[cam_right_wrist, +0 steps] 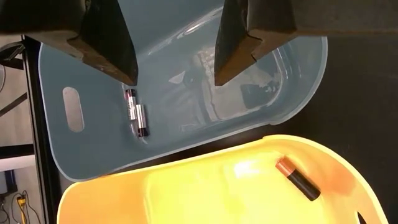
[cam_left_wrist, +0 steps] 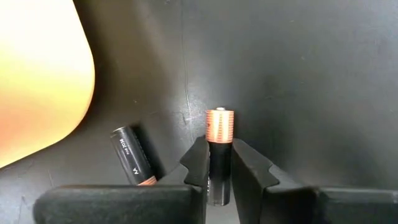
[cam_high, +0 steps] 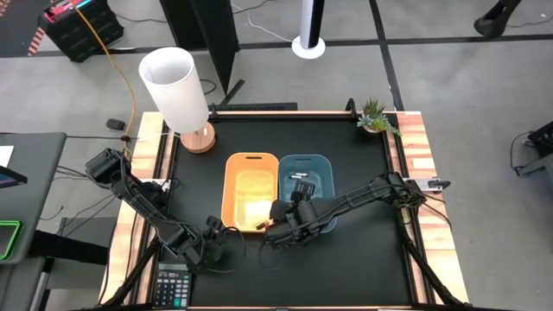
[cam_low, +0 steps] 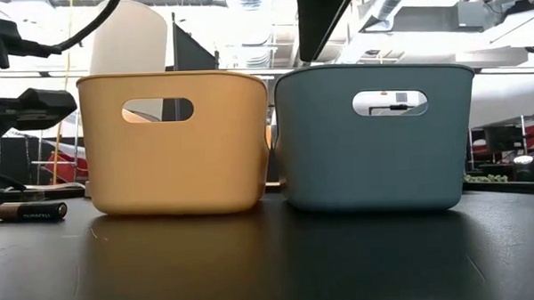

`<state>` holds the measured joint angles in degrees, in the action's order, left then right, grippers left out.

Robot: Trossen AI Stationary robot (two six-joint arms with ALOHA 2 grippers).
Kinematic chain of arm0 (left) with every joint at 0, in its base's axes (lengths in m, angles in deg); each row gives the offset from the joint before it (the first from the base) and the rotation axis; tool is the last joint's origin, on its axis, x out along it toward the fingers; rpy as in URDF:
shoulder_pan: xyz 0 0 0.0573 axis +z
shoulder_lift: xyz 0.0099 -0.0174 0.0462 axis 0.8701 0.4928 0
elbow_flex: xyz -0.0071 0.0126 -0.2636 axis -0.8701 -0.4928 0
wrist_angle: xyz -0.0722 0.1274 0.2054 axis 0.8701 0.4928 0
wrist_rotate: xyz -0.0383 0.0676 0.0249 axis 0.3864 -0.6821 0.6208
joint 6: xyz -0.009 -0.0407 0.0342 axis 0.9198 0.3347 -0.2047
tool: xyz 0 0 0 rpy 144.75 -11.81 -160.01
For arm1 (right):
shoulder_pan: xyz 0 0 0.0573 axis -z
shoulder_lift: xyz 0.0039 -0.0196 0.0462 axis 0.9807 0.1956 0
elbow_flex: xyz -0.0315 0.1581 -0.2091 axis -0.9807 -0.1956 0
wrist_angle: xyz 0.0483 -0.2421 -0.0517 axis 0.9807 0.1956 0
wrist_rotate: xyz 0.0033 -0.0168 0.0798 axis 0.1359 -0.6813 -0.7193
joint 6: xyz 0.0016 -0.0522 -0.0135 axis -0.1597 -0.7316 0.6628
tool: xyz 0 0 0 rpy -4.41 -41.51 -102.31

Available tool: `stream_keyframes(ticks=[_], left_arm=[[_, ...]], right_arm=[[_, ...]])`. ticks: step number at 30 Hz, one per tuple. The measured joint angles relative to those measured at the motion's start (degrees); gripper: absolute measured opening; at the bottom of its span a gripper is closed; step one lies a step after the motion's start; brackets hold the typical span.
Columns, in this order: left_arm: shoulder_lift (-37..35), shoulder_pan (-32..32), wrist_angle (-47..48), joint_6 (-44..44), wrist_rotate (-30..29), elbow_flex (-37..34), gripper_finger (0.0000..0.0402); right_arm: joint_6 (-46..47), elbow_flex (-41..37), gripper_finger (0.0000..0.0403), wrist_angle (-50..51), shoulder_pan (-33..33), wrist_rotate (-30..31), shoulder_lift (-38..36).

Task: Sort batteries
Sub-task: Put the bottom black battery into the orange bin

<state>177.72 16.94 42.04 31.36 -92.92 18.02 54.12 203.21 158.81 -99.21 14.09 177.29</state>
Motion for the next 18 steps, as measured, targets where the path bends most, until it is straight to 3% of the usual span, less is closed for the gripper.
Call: stream_keyframes(ticks=[18], left_arm=[[-1.0, -2.4, 17.3, -1.4, 0.0, 11.2, 0.0035]], right_arm=[[-0.1, 0.0, 0.0226, 0.0, -0.9, 1.5, 0.0]])
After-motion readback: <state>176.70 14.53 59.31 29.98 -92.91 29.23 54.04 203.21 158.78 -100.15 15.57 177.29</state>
